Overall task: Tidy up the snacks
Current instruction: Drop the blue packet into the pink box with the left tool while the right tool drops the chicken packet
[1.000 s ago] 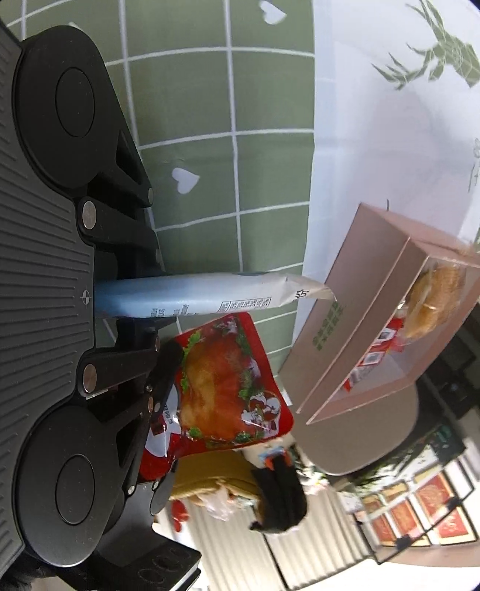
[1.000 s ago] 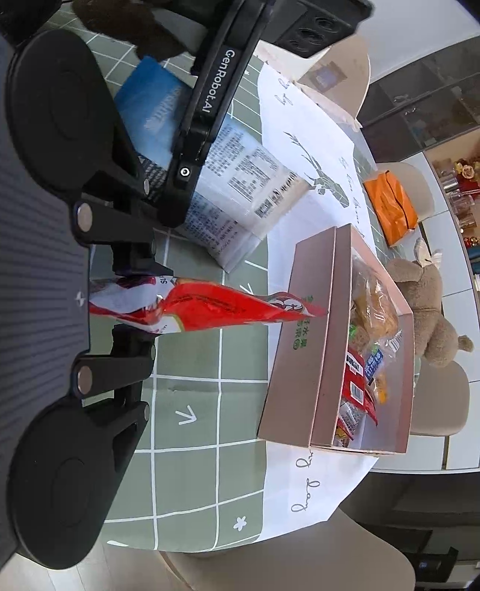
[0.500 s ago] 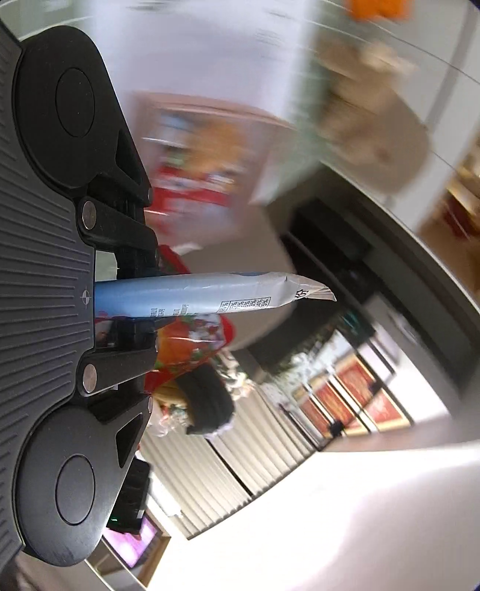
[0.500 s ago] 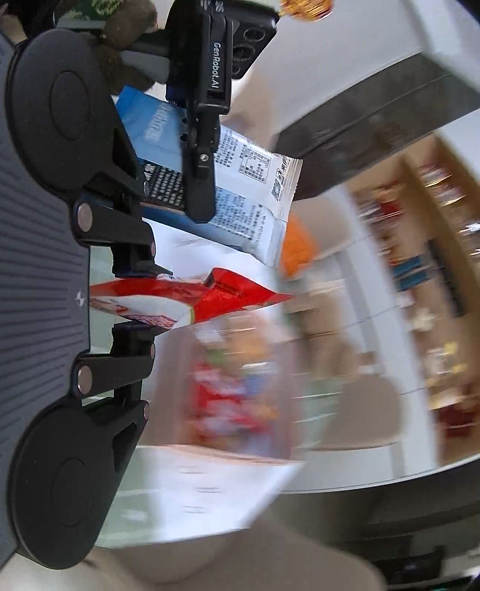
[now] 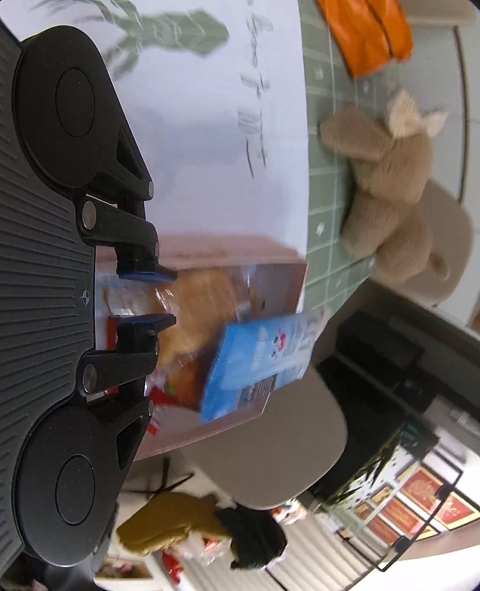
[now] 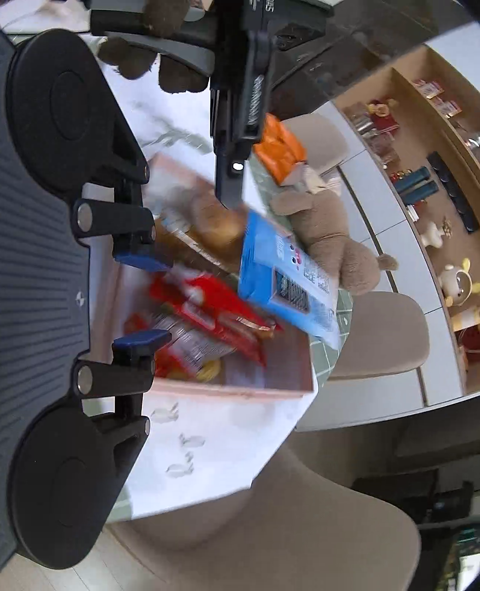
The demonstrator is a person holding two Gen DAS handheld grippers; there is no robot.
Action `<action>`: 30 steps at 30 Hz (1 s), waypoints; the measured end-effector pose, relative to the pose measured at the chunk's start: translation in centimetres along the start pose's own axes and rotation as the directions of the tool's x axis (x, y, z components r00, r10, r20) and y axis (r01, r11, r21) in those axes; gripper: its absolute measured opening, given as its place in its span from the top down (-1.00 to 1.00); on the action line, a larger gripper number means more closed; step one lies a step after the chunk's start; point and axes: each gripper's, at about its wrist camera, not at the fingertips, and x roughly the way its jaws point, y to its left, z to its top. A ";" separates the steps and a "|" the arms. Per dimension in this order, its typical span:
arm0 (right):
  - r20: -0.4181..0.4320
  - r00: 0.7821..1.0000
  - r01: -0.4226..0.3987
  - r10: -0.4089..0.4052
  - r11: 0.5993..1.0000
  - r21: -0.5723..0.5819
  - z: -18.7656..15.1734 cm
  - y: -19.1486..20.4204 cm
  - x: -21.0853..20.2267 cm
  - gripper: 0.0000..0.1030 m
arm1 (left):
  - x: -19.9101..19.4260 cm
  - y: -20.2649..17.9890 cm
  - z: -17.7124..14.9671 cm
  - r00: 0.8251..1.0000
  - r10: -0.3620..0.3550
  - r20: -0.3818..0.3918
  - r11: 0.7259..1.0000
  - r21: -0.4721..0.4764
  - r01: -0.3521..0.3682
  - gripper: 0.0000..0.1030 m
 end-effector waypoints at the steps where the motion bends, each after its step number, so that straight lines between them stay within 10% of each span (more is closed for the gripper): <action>1: 0.009 1.000 0.015 -0.015 1.000 -0.013 -0.3 0.0 -0.1 0.33 | -0.5 0.0 -0.4 1.000 0.008 0.029 1.000 0.001 -0.008 0.67; 6: 0.089 0.995 0.040 -0.036 0.998 -0.039 1.4 0.1 -0.2 0.08 | -3.9 -2.1 -1.8 0.969 0.164 0.184 0.981 0.069 -0.180 0.63; 14: 0.192 0.978 0.092 -0.078 0.994 -0.066 9.5 4.0 4.7 -0.67 | -7.4 -4.3 -4.9 0.967 0.159 0.200 0.964 0.178 -0.196 0.63; 20: 0.050 0.981 0.188 -0.186 0.981 -0.045 11.9 4.9 12.5 -0.43 | -7.9 -1.7 -6.3 0.968 0.188 0.164 0.975 0.092 -0.204 0.63; 24: 0.040 0.994 0.107 -0.102 0.985 -0.133 9.7 4.6 10.3 0.06 | -6.8 -0.5 -6.0 0.974 0.166 0.153 0.985 0.014 -0.171 0.63; 30: -0.040 0.999 0.015 -0.021 0.991 -0.131 6.0 3.6 7.2 0.05 | -4.7 -1.9 -5.7 0.971 0.183 0.154 0.981 0.030 -0.189 0.63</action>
